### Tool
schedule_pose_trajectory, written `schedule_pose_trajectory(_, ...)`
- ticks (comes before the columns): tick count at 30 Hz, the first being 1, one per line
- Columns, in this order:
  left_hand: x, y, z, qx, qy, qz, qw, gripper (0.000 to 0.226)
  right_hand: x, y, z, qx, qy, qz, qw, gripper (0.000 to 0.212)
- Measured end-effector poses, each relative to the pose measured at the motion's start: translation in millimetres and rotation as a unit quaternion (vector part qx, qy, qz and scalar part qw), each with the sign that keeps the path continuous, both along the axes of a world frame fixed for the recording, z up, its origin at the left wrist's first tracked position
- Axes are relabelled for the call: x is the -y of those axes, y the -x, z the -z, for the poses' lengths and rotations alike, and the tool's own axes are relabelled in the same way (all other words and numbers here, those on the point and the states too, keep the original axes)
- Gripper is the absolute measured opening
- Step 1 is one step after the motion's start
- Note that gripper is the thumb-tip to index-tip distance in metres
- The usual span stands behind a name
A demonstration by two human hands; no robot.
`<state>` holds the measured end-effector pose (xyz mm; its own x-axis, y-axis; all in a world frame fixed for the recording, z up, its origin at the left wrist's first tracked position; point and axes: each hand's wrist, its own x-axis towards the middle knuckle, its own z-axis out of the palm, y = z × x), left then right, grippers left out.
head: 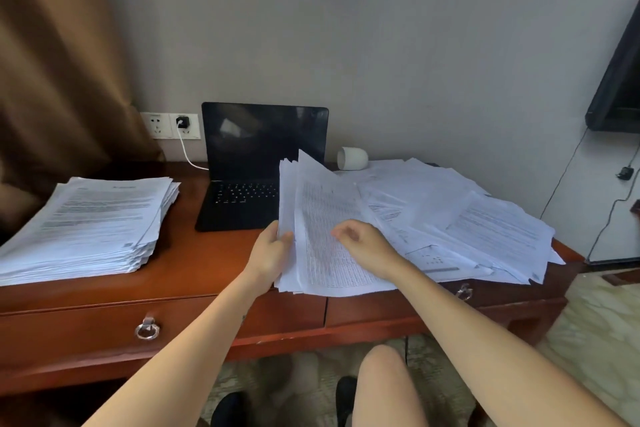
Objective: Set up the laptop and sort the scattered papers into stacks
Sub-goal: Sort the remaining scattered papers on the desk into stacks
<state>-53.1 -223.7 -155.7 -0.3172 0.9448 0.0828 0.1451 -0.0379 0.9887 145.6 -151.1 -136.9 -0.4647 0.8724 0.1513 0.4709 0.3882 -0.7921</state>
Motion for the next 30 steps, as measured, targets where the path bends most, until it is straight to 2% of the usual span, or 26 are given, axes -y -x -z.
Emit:
schedule_pose_trajectory(2, 0.4, 0.6, 1.6, 0.007, -0.007, 0.001, 1.000, 0.022, -11.3, -10.4, 5.9, 0.009, -0.042, 0.054, 0.998, 0.018)
schedule_pose_trajectory(3, 0.7, 0.9, 2.1, 0.012, -0.010, 0.003, 1.000, 0.022, -17.6, -16.6, 8.2, 0.047, -0.068, 0.087, 0.993, 0.022)
schedule_pose_trajectory(5, 0.7, 2.3, 3.1, 0.026, -0.016, 0.006, 1.000, 0.023, -27.2, -27.5, 10.8, 0.185, -0.091, 0.142, 0.968, 0.054)
schedule_pose_trajectory(6, 1.2, 2.9, 2.6, 0.033, -0.017, 0.006, 0.999, 0.023, -30.7, -31.6, 11.2, 0.225, -0.080, 0.161, 0.958, 0.072)
schedule_pose_trajectory(8, 1.1, 5.2, 2.7, 0.044, -0.015, 0.007, 0.999, 0.024, -37.3, -36.2, 8.4, 0.217, -0.046, 0.181, 0.958, 0.090)
schedule_pose_trajectory(10, 0.0, 8.0, 3.4, 0.056, -0.011, 0.013, 0.998, 0.024, -45.5, -37.5, 7.7, 0.191, -0.030, 0.186, 0.963, 0.096)
schedule_pose_trajectory(12, -2.0, 10.1, 2.1, 0.071, -0.003, 0.016, 0.997, 0.024, -50.3, -35.8, 5.2, 0.119, -0.018, 0.184, 0.976, 0.091)
schedule_pose_trajectory(14, -5.7, 11.7, 0.6, 0.080, 0.006, 0.020, 0.997, 0.023, -53.7, -32.4, 2.9, -0.025, 0.012, 0.167, 0.986, 0.080)
schedule_pose_trajectory(16, -8.4, 12.9, -1.3, 0.086, 0.015, 0.023, 0.996, 0.023, -55.6, -30.4, -2.2, -0.147, 0.041, 0.161, 0.975, 0.072)
schedule_pose_trajectory(19, -14.3, 14.4, -3.0, 0.092, 0.025, 0.032, 0.995, 0.023, -62.7, -32.4, -5.9, -0.228, 0.056, 0.182, 0.955, 0.057)
schedule_pose_trajectory(25, -35.6, 13.2, -12.0, 0.109, 0.039, 0.035, 0.993, 0.024, -77.3, -49.0, -2.8, -0.222, 0.022, 0.206, 0.953, 0.023)
schedule_pose_trajectory(28, -45.6, 11.5, -13.6, 0.093, 0.050, 0.041, 0.994, 0.023, -83.4, -59.6, 2.5, -0.175, 0.002, 0.213, 0.961, 0.023)
schedule_pose_trajectory(30, -50.1, 10.3, -13.7, 0.049, 0.053, 0.059, 0.996, 0.021, -86.4, -64.0, 5.2, -0.133, -0.008, 0.218, 0.967, 0.028)
